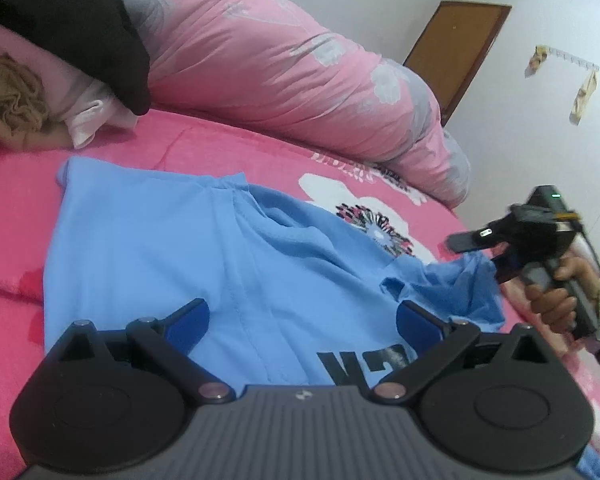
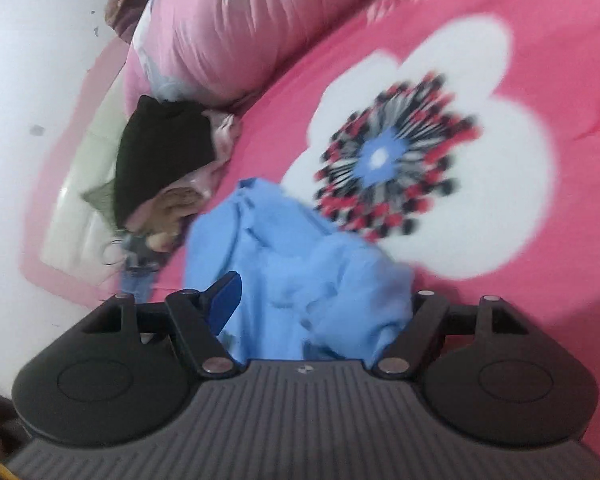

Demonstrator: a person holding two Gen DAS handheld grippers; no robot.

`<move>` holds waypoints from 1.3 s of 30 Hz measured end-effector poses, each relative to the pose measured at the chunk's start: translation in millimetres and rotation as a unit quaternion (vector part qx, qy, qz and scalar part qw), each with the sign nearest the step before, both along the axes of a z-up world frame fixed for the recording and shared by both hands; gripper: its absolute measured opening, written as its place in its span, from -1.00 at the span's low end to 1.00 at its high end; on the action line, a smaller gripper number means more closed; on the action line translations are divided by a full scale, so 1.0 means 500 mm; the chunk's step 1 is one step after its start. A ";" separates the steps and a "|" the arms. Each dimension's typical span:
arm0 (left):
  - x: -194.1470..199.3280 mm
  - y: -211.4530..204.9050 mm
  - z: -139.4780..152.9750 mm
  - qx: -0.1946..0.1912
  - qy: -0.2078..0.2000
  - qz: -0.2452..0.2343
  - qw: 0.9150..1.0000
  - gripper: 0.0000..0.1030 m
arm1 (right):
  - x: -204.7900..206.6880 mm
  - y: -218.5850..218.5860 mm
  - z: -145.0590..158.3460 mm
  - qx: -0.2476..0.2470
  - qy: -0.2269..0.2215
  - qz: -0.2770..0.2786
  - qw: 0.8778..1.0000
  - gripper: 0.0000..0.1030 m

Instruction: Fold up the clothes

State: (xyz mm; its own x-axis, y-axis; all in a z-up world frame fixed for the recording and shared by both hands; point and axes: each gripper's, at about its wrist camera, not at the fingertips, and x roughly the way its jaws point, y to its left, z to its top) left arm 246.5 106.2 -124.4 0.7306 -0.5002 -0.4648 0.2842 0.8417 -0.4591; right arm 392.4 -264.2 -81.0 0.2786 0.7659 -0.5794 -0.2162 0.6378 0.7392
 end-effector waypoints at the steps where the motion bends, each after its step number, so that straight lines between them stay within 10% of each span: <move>1: 0.000 0.002 -0.001 -0.003 0.000 0.000 1.000 0.95 | 0.008 0.014 -0.003 -0.011 0.010 0.002 1.000 0.43; 3: 0.000 0.003 0.000 -0.005 -0.001 0.000 1.000 0.95 | 0.008 0.038 0.000 -0.037 0.003 -0.010 0.999 0.26; 5: -0.003 0.006 0.001 -0.008 -0.004 0.005 1.000 0.91 | -0.007 0.060 0.020 -0.081 -0.029 -0.032 0.996 -0.87; 8: -0.008 0.013 0.003 -0.012 -0.010 0.021 1.000 0.85 | -0.051 0.081 0.078 -0.122 -0.130 -0.053 0.983 -0.87; 13: -0.009 0.020 0.006 -0.013 -0.013 0.047 0.999 0.84 | -0.133 0.107 0.161 -0.232 -0.357 -0.057 0.903 -0.87; 16: -0.006 0.012 0.005 -0.002 -0.010 0.043 0.999 0.85 | -0.111 0.111 0.121 -0.303 -0.395 -0.056 0.865 -0.86; 21: -0.002 0.012 0.001 -0.002 -0.004 0.040 0.999 0.85 | -0.036 0.093 0.010 -0.331 -0.326 -0.063 0.883 -0.63; 23: -0.002 0.012 0.001 -0.003 -0.004 0.039 0.999 0.85 | -0.023 0.066 0.011 -0.297 -0.302 -0.104 0.900 0.10; 25: -0.003 0.012 0.001 -0.003 -0.004 0.039 0.999 0.85 | -0.011 0.024 0.035 -0.266 -0.276 -0.157 0.910 0.41; 30: -0.005 0.014 0.003 -0.006 -0.005 0.041 0.999 0.85 | 0.001 -0.086 0.094 -0.192 -0.235 -0.273 0.913 0.42; 36: -0.009 0.014 0.007 -0.008 -0.010 0.045 0.999 0.85 | 0.018 0.039 0.136 -0.200 -0.287 -0.089 0.933 0.39; 39: -0.019 0.018 0.016 -0.011 -0.029 0.052 0.998 0.85 | 0.039 0.178 0.108 -0.251 -0.309 0.051 0.916 0.34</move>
